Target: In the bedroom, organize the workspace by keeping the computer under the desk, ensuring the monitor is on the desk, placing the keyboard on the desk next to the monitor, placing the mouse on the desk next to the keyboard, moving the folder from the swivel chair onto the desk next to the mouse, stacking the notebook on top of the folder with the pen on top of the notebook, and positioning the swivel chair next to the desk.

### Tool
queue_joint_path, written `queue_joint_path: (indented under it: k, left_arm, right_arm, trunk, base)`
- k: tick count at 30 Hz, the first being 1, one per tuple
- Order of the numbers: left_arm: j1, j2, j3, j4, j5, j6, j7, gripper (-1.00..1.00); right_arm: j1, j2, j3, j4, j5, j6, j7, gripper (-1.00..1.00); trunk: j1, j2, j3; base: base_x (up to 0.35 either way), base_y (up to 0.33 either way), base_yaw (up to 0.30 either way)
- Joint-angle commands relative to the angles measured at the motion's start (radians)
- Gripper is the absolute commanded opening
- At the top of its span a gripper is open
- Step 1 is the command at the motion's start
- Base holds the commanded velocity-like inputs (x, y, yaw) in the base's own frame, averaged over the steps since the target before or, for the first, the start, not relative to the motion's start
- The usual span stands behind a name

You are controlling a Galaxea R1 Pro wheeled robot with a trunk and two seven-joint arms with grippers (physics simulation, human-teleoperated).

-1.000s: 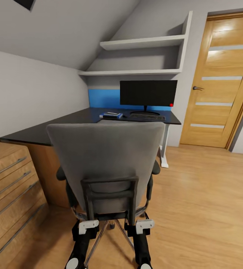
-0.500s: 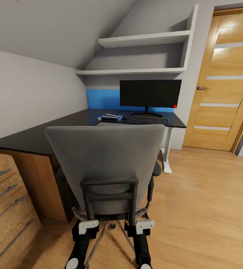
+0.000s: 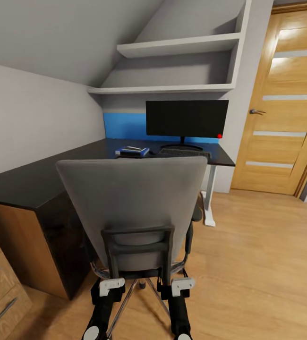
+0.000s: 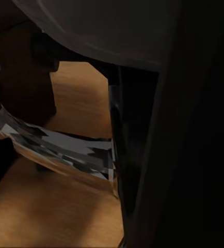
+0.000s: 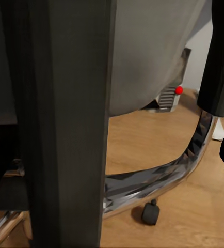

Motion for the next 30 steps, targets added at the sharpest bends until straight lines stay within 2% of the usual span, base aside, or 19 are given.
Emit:
queue_joint_path:
  k: [1, 13, 30]
  left_arm:
    - [-0.001, 0.001, -0.006, 0.0, 0.01, -0.005, 0.005, 1.0]
    - [-0.001, 0.001, -0.006, 0.0, 0.01, -0.005, 0.005, 1.0]
    - [-0.001, 0.001, -0.006, 0.0, 0.01, -0.005, 0.005, 1.0]
  right_arm:
    - [-0.001, 0.0, 0.003, 0.002, -0.012, -0.008, -0.008, 1.0]
    - [-0.002, 0.0, 0.003, 0.002, -0.012, -0.008, -0.008, 1.0]
    - [-0.002, 0.0, 0.003, 0.002, -0.012, -0.008, -0.008, 1.0]
  trunk:
    - [0.0, 0.0, -0.001]
    - [0.0, 0.0, -0.001]
    - [0.0, 0.0, -0.001]
  base:
    - [0.272, -0.198, 0.0]
    - [0.271, -0.183, 0.0]
    - [0.271, -0.115, 0.0]
